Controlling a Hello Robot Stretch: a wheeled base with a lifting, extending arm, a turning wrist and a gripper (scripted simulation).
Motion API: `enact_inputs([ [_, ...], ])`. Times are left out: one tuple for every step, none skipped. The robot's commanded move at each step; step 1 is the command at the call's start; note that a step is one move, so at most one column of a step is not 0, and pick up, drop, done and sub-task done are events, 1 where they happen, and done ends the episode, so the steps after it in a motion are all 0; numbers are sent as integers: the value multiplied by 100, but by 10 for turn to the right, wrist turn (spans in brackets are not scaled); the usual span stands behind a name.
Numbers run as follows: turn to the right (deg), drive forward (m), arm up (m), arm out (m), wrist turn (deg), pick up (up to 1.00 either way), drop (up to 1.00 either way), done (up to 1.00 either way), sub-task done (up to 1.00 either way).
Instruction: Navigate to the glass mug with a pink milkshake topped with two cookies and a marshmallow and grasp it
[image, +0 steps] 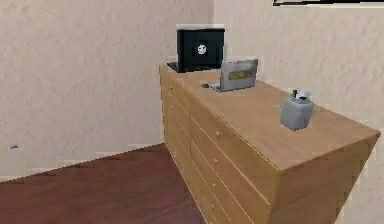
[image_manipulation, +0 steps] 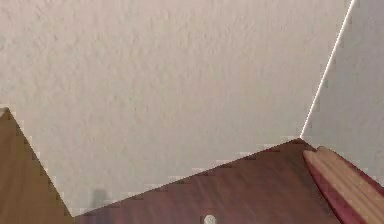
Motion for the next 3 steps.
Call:
enact_inputs([
  [-450, 0, 0, 0, 0, 0, 0, 0, 0],
  [-120, 0, 0, 0, 0, 0, 0, 0, 0],
  [450, 0, 0, 0, 0, 0, 0, 0, 0],
])
